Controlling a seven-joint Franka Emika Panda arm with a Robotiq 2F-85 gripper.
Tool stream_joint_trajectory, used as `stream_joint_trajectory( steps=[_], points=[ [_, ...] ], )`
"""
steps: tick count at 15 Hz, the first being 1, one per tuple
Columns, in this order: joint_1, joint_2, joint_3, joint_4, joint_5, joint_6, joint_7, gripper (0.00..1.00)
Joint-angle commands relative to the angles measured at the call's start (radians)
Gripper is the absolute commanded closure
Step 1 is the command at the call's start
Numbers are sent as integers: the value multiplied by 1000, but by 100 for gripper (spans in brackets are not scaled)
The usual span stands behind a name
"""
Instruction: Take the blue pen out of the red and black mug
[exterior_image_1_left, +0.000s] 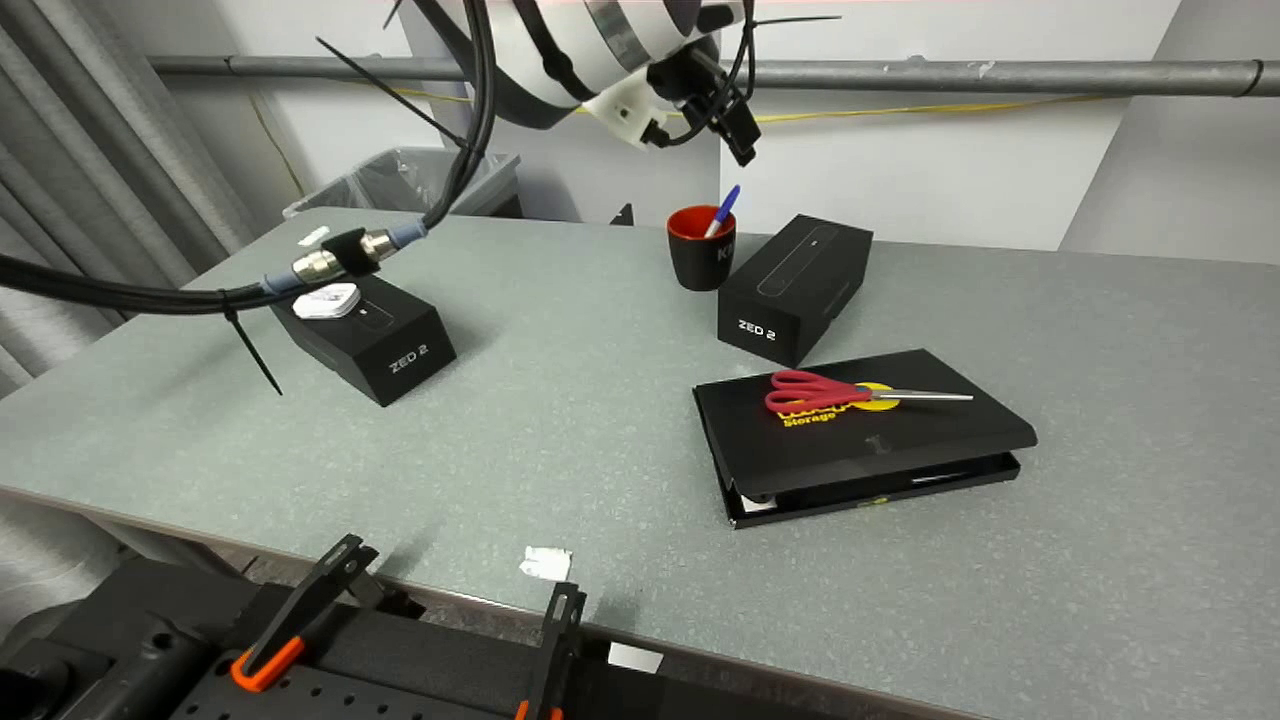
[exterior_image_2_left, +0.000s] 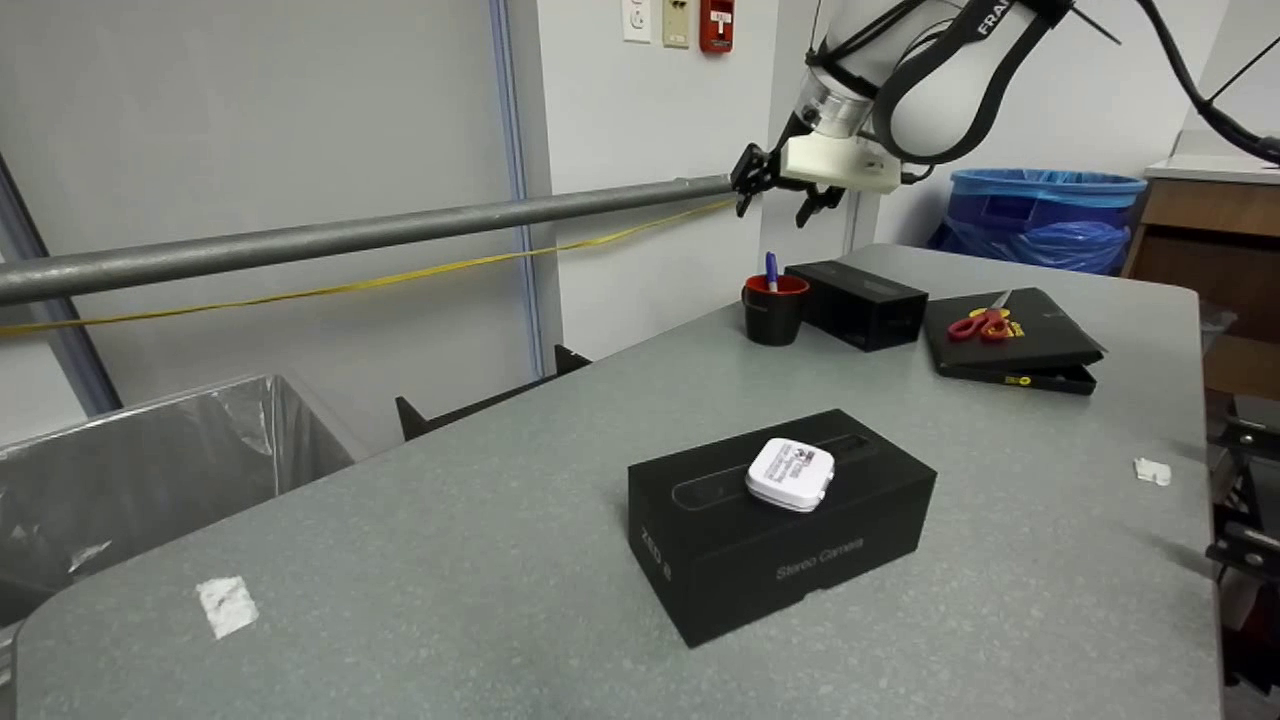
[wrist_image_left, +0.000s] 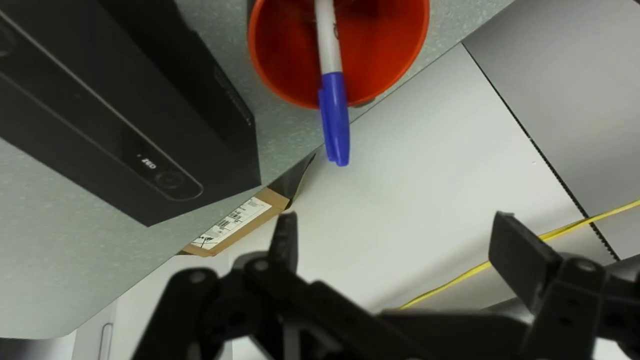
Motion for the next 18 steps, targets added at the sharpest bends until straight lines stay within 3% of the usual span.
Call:
stream_joint_trajectory(
  steps=[1, 7, 8, 10, 18],
  points=[
    [35, 127, -40, 113, 15, 13, 56, 0],
    [41, 214, -44, 172, 9, -5, 59, 0],
    [64, 225, -57, 165, 117, -2, -39, 0],
    [72, 241, -64, 170, 176, -2, -75, 26],
    [85, 243, -65, 162, 353, 3, -213, 88]
  ],
)
